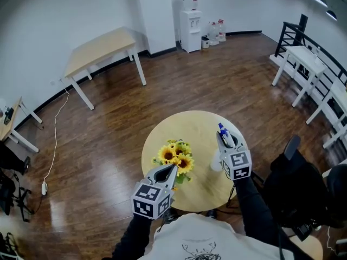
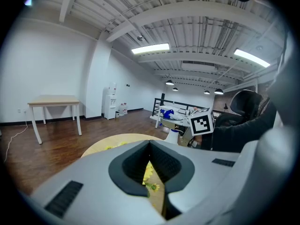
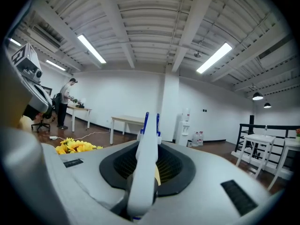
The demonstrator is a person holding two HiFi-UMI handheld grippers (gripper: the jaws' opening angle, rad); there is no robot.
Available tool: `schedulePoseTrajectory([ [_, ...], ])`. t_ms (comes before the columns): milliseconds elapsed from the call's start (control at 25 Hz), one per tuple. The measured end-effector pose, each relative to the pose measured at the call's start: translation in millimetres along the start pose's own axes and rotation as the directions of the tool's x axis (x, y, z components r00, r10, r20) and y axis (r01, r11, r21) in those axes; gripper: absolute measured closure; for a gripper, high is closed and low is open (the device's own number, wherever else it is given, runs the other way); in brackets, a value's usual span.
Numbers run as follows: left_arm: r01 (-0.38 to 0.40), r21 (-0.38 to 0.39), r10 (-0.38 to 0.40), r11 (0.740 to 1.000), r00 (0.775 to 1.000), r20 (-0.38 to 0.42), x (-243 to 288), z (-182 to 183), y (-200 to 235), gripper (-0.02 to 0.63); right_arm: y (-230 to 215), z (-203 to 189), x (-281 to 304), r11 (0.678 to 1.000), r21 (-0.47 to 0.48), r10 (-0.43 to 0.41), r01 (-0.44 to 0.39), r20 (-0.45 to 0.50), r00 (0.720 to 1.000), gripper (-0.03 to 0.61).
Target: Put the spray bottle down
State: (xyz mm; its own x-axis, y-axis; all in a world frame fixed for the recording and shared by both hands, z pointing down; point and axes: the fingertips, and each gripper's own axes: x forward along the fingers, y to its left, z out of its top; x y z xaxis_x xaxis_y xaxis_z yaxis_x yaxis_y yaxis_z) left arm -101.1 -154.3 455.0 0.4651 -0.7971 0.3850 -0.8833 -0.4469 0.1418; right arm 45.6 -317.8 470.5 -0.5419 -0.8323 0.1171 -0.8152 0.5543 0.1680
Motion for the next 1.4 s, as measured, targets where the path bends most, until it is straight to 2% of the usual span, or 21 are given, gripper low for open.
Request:
schedulePoseTrajectory([
  [80, -0.002, 0.001, 0.002, 1.0, 1.0, 0.0, 2.1, -2.2, 1.7, 0.623, -1.1, -2.7, 1.1, 1.0, 0.012, -0.004, 0.004, 0.008, 1.0, 0.523],
  [280, -0.003, 0.003, 0.003, 1.0, 1.0, -0.003, 3.5, -2.4, 3.9, 0.623, 1.8, -7.5, 2.1, 0.998, 0.062, 0.021, -0.022, 0.004, 1.0, 0.46],
  [440, 0.001, 0.004, -0.001, 1.0, 1.0, -0.003, 7.8, -5.4, 5.3, 0.623, 4.6, -14.4, 2.1, 0.998, 0.063, 0.027, -0.027, 0.0, 1.0, 0.459],
  [480, 0.002, 0.004, -0.002, 1.0, 1.0, -0.004, 7.4, -5.1, 4.9, 0.623, 4.9, -13.2, 0.8, 0.998, 0.063, 0.028, -0.028, 0.002, 1.0, 0.426],
  [640, 0.01, 0.005, -0.01, 1.0, 1.0, -0.005, -1.0, 3.5, -2.1, 0.623, 3.6, 3.8, -13.8, 0.997, 0.076, 0.022, -0.023, 0.015, 1.0, 0.409],
  [680, 0.011, 0.006, -0.011, 1.0, 1.0, -0.005, -2.6, 5.3, -3.7, 0.623, 3.2, 8.5, -18.6, 0.997, 0.081, 0.02, -0.021, 0.019, 1.0, 0.368],
  [1160, 0.038, 0.012, -0.038, 0.999, 0.999, 0.01, 0.6, 10.1, -11.1, 0.623, 3.2, 63.7, -107.8, 0.997, 0.08, -0.007, -0.005, 0.151, 0.989, 0.365],
  [1200, 0.044, 0.013, -0.044, 0.999, 0.999, 0.012, 1.6, 11.0, -13.2, 0.623, 2.0, 68.3, -113.2, 0.997, 0.08, -0.013, 0.0, 0.16, 0.987, 0.368],
  [1240, 0.05, 0.014, -0.05, 0.999, 0.999, 0.015, 2.3, 11.9, -15.5, 0.623, 0.3, 72.0, -118.4, 0.996, 0.086, -0.024, 0.01, 0.166, 0.986, 0.404],
  [1360, 0.07, 0.019, -0.071, 0.997, 0.997, 0.023, 3.4, 14.2, -23.3, 0.623, -2.7, 76.8, -131.7, 0.989, 0.149, -0.049, 0.024, 0.17, 0.984, 0.58],
  [1400, 0.078, 0.02, -0.078, 0.997, 0.997, 0.024, 4.2, 14.5, -26.3, 0.623, -0.8, 75.4, -134.5, 0.986, 0.168, -0.042, 0.014, 0.16, 0.986, 0.584],
])
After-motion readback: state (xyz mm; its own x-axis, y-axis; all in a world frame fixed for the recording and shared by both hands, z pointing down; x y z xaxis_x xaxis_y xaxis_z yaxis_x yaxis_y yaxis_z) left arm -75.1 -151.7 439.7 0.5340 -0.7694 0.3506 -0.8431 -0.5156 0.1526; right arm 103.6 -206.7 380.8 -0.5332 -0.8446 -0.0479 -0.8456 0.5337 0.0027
